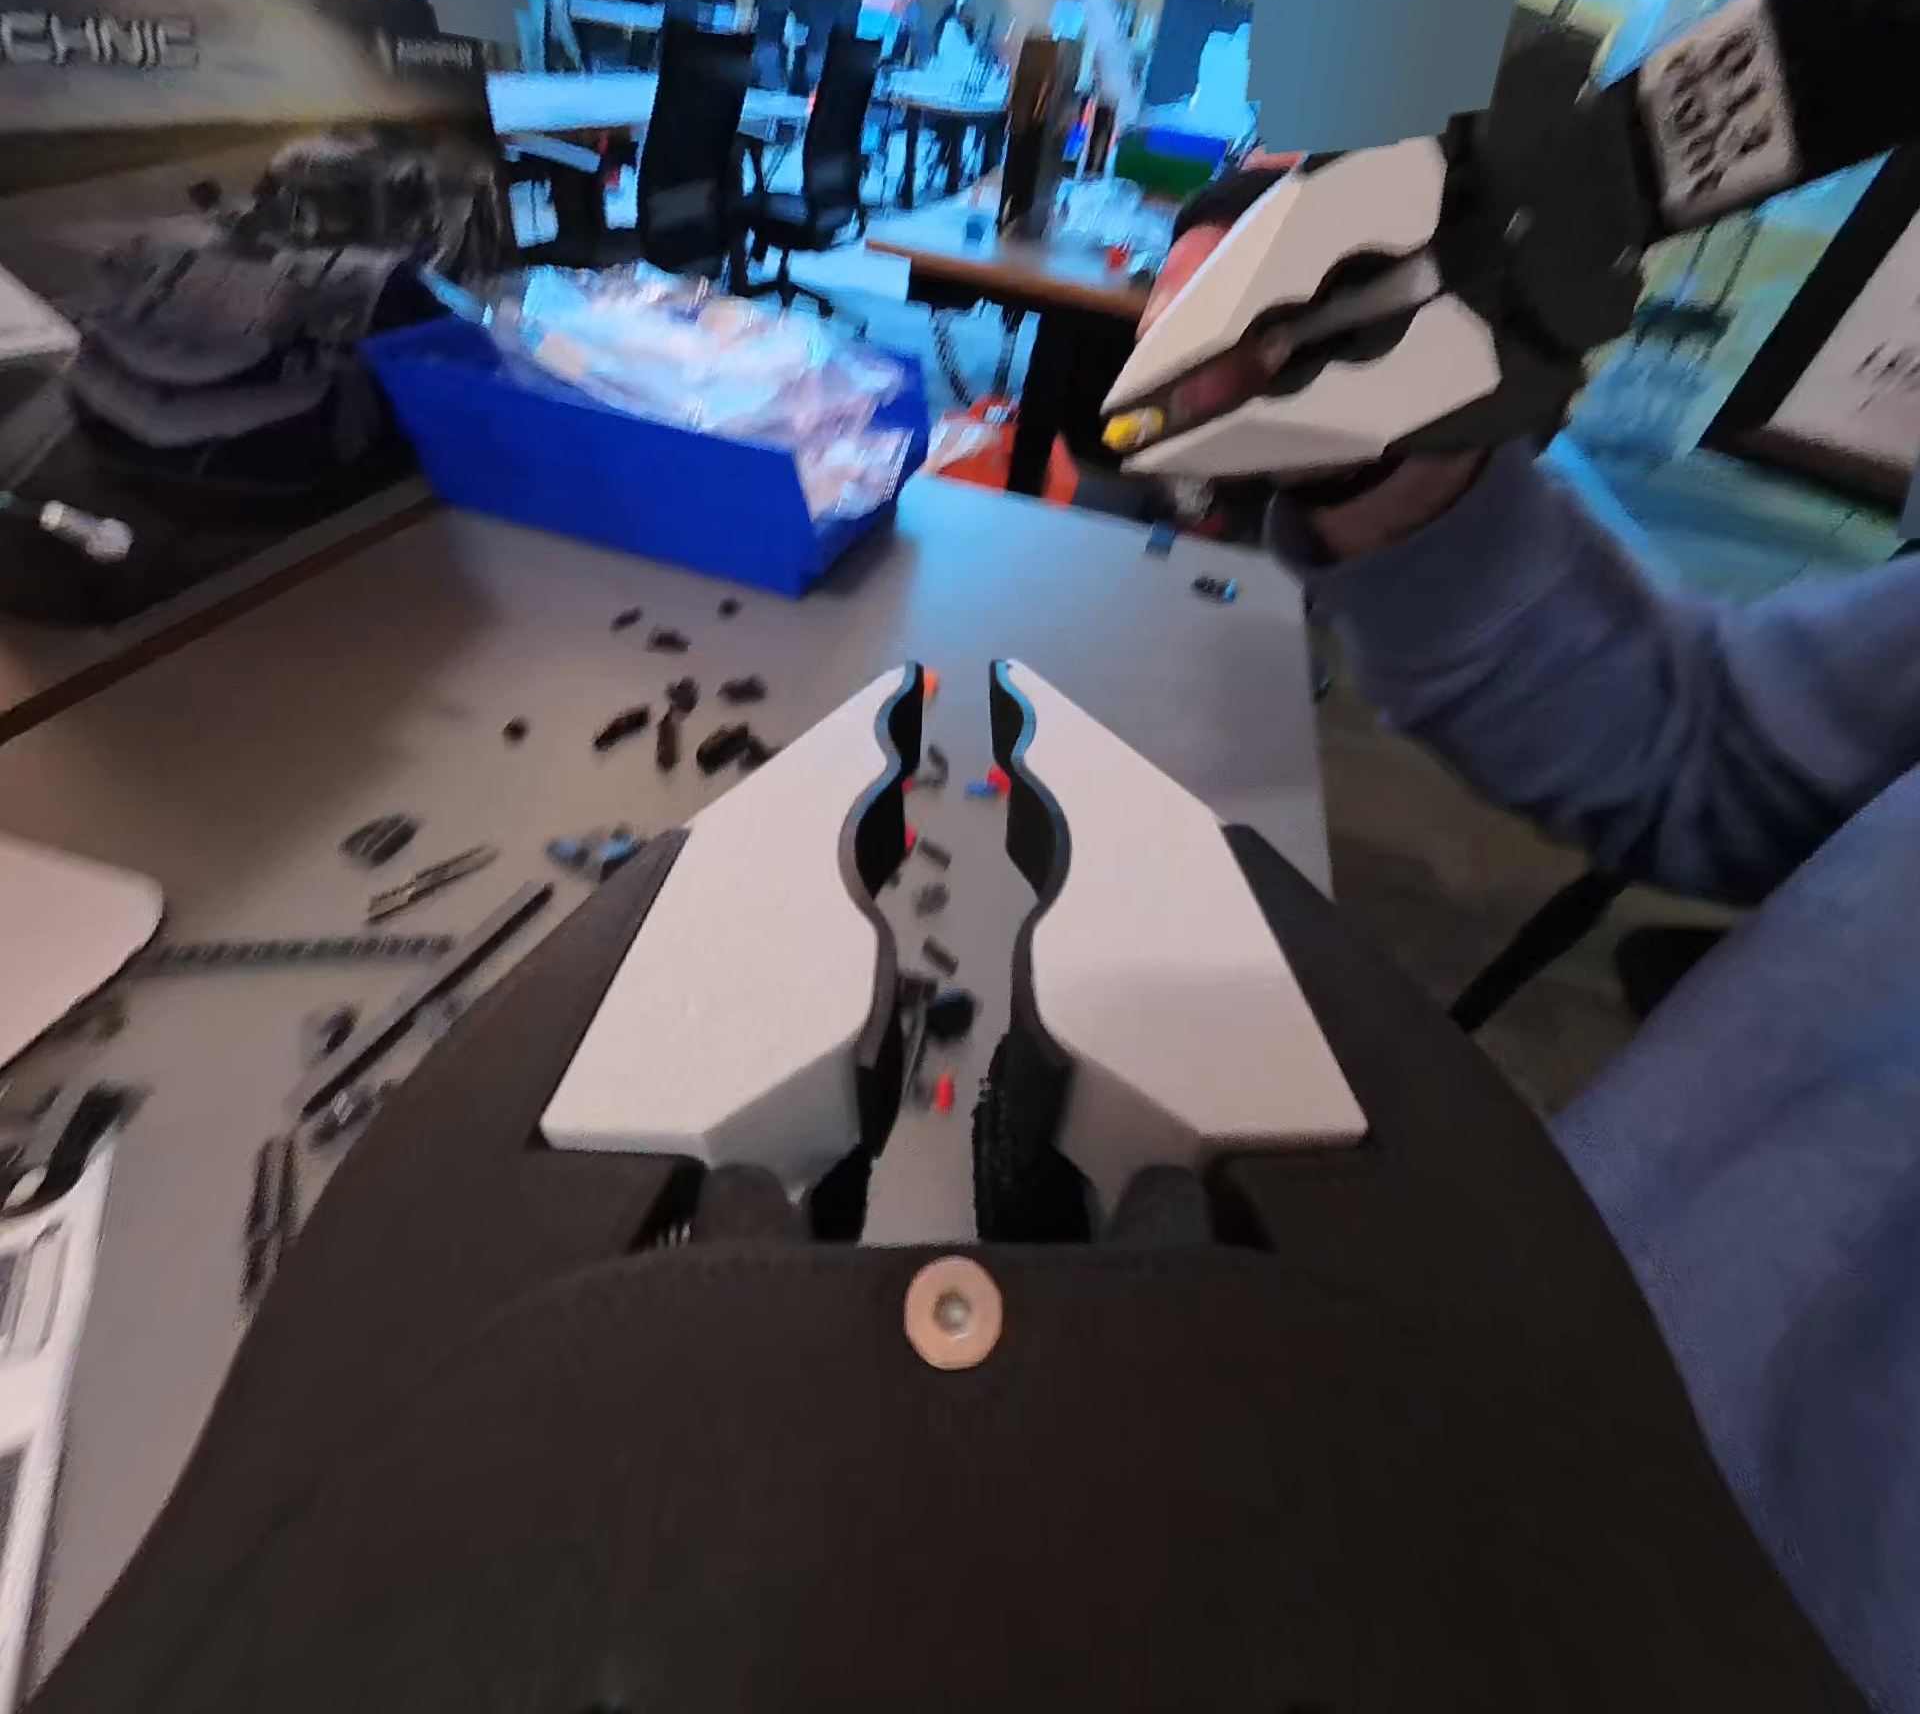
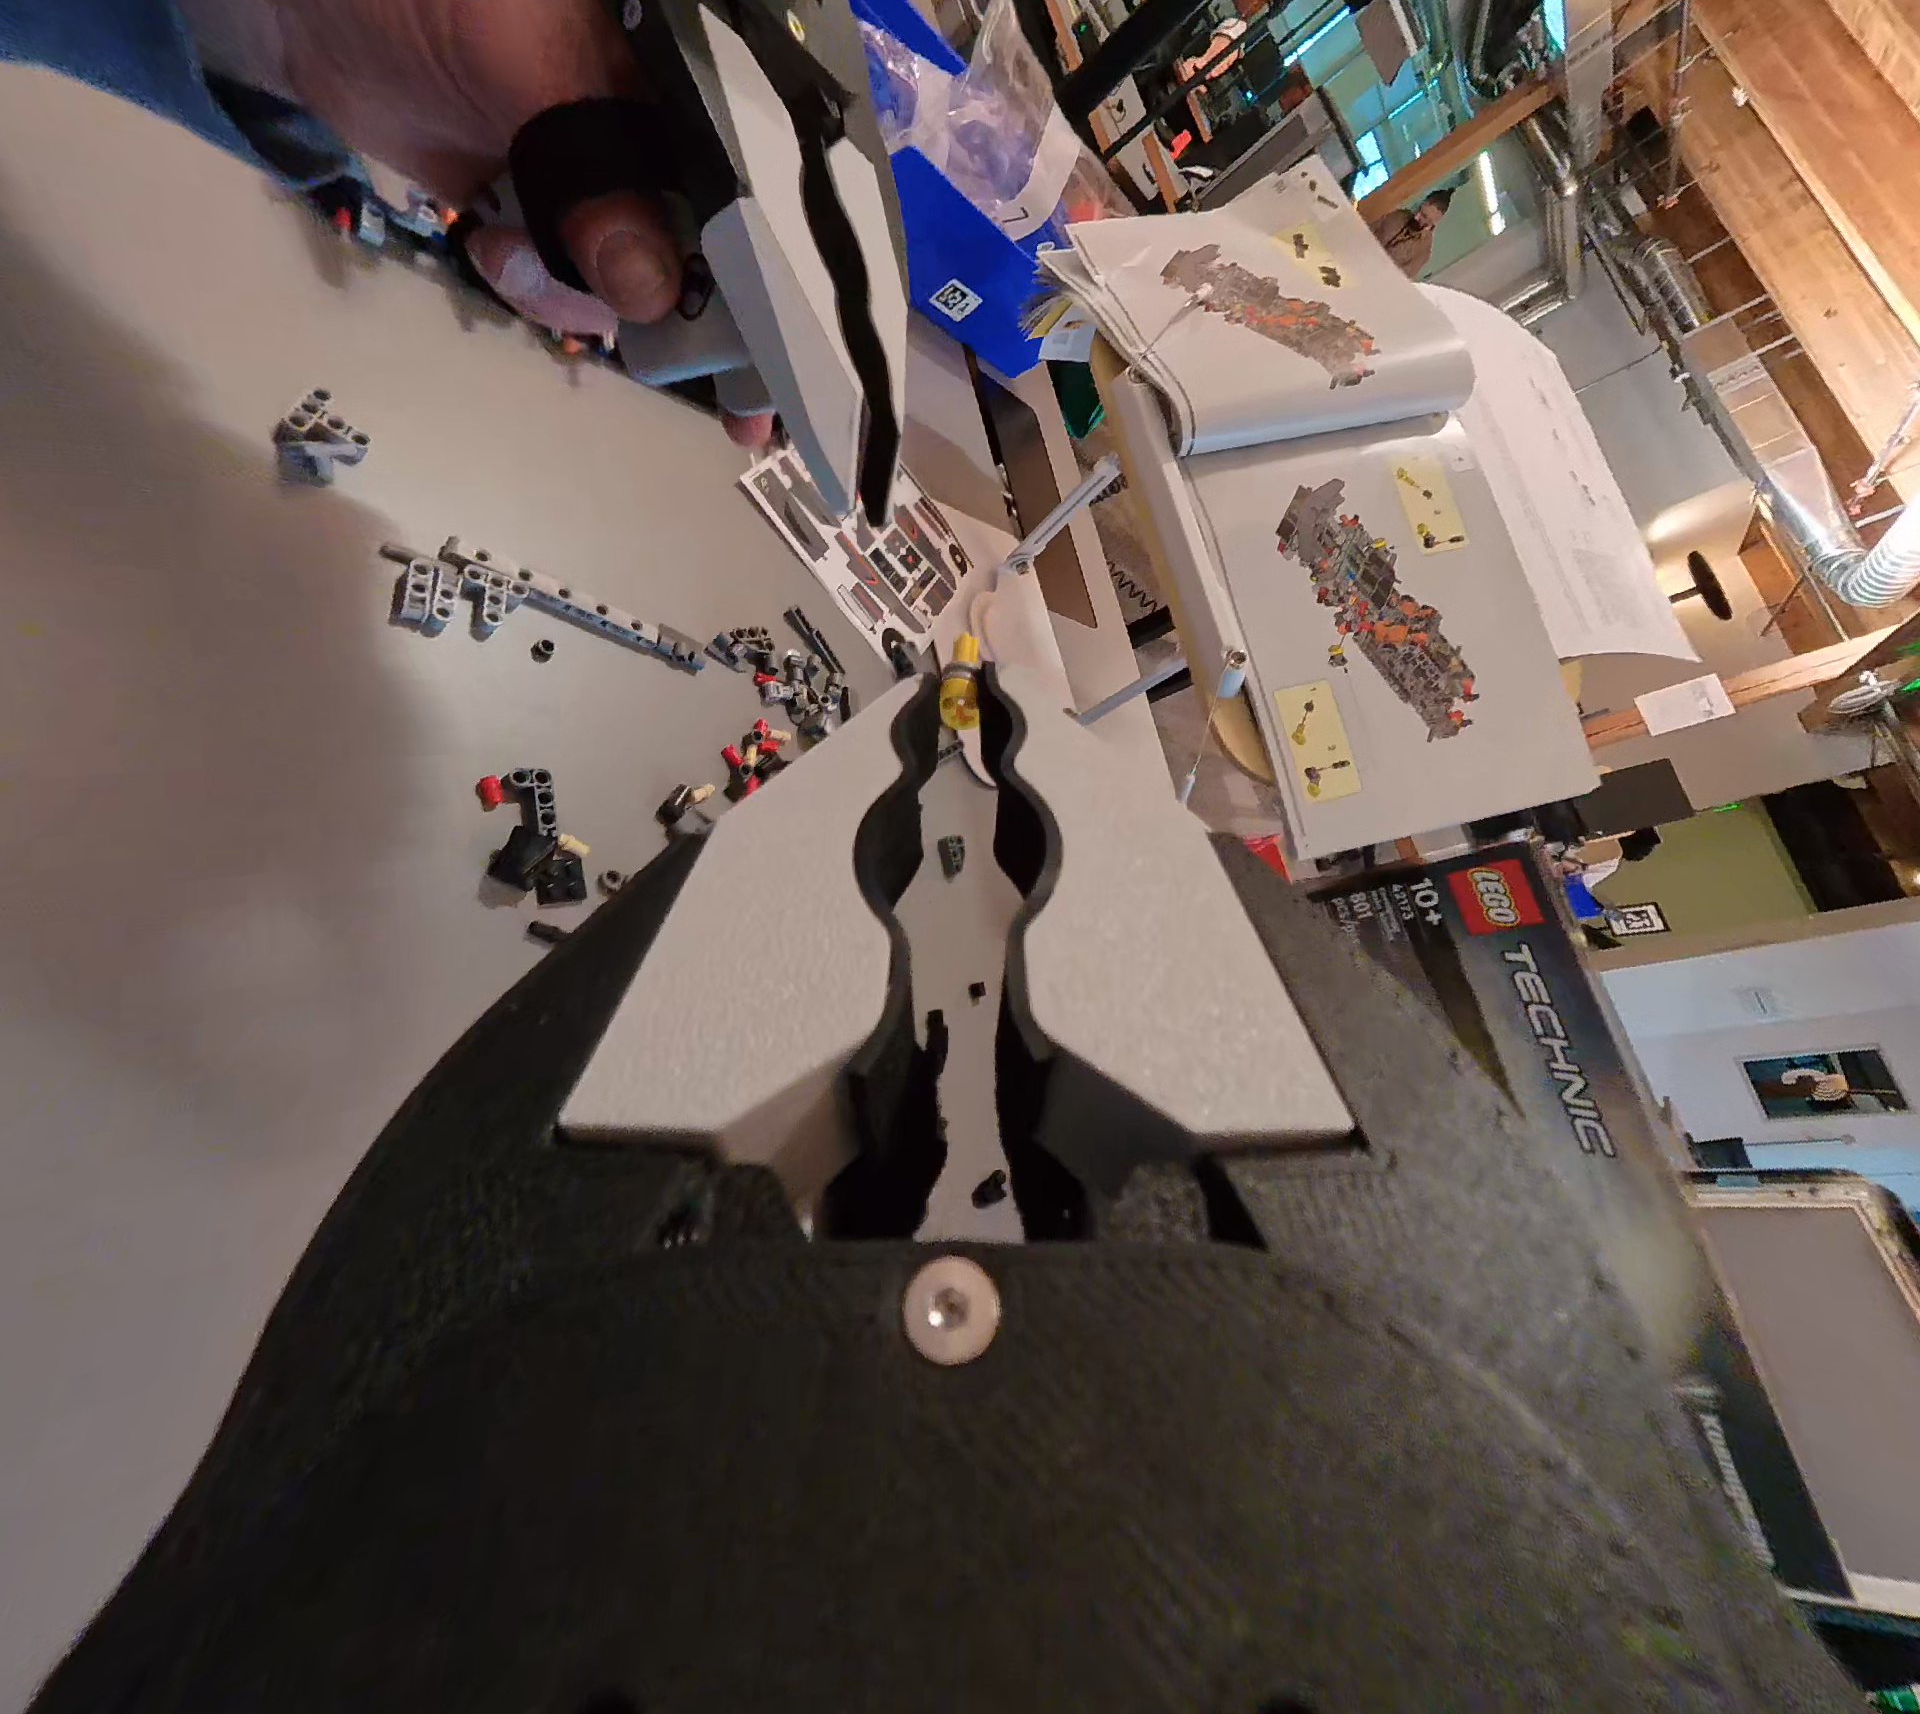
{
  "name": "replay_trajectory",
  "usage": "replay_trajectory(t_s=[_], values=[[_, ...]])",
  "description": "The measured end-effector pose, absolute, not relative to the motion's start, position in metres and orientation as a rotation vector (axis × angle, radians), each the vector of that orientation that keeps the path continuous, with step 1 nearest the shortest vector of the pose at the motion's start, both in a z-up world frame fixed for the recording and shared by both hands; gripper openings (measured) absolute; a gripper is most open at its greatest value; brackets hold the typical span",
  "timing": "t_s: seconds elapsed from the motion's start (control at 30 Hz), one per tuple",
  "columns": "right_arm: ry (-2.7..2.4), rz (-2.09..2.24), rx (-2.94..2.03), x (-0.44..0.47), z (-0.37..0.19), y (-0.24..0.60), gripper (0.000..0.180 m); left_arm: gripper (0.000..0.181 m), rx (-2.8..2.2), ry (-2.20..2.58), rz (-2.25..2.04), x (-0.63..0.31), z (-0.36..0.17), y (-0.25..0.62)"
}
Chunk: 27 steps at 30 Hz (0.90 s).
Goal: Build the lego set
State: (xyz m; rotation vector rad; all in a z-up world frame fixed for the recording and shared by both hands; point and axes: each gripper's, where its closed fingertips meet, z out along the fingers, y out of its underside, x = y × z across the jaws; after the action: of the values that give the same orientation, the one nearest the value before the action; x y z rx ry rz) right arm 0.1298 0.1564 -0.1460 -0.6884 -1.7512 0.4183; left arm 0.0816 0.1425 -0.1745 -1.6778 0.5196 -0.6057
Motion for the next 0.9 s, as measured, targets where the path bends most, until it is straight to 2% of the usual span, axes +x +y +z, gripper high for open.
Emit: replay_trajectory(t_s=[0.47,0.9], values=[[-1.766,0.466,-0.844,0.162,-0.203,0.161,0.004,0.013,-2.09,0.778,-0.275,0.071,-0.288,0.12],[-1.777,0.455,-0.92,0.174,-0.231,0.171,0.004,0.016,-2.241,0.791,-0.017,0.026,-0.32,0.135]])
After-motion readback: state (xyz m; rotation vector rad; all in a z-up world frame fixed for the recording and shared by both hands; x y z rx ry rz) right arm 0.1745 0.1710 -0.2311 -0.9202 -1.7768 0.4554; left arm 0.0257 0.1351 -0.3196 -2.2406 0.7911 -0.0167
